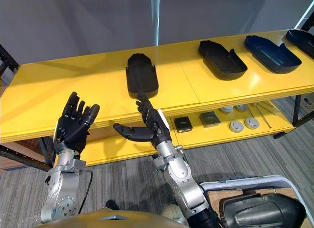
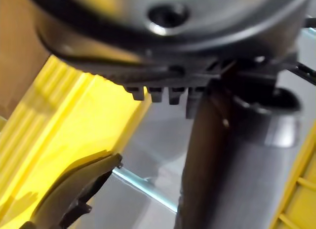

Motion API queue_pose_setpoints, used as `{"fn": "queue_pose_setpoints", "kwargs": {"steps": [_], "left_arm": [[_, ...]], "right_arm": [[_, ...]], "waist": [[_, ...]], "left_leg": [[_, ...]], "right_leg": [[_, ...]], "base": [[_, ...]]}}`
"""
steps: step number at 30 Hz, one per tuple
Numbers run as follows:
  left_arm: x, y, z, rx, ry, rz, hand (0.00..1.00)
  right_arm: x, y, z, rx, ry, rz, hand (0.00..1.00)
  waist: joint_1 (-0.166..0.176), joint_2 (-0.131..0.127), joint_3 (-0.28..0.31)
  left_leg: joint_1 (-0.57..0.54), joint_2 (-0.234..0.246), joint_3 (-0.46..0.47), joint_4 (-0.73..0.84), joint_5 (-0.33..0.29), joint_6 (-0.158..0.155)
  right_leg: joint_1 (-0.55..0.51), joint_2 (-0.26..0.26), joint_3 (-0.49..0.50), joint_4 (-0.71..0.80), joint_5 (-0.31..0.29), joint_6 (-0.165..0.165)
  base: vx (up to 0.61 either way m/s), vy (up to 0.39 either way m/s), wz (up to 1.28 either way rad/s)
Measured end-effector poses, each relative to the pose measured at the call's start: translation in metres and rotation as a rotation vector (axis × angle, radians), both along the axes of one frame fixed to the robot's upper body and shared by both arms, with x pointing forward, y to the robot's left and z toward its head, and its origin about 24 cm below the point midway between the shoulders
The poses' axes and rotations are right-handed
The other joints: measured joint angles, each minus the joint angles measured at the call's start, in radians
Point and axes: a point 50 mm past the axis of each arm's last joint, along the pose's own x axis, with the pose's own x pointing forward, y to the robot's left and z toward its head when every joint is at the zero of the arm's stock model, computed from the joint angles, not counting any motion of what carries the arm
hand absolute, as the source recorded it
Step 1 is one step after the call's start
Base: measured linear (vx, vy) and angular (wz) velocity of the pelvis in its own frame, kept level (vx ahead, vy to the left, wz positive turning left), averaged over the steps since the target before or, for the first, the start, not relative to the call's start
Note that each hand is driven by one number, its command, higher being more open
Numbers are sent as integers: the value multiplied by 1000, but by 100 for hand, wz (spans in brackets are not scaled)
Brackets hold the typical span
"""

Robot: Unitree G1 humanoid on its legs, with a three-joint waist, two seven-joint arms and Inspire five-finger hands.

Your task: Walk over and take three plastic housings, then place them on the shelf

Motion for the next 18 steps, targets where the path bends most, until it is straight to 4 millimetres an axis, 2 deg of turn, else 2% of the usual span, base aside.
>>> {"fn": "queue_pose_setpoints", "kwargs": {"steps": [6, 9, 18], "left_arm": [[0, -1, 10, -4, -42, -4, 100], [-1, -6, 9, -12, -43, -26, 100], [-2, -13, 5, -20, -37, -77, 100]], "right_arm": [[12, -5, -15, -48, 54, -155, 100], [21, -11, -12, -89, 19, -218, 100], [36, -28, -13, -128, 4, -305, 100]], "waist": [[0, 3, -1], [17, 4, -1], [28, 11, 3]], "left_leg": [[-17, -3, -44, 0, 5, 3], [-34, -8, -68, 0, 18, 11], [-53, -25, -122, 0, 22, 22]], "right_leg": [[21, -2, -43, -14, 1, 1], [24, -7, -63, -11, 6, 8], [32, -31, -108, 24, -17, 7]], "base": [[1, 1, 19], [33, 13, 25], [-10, 22, 17]]}}
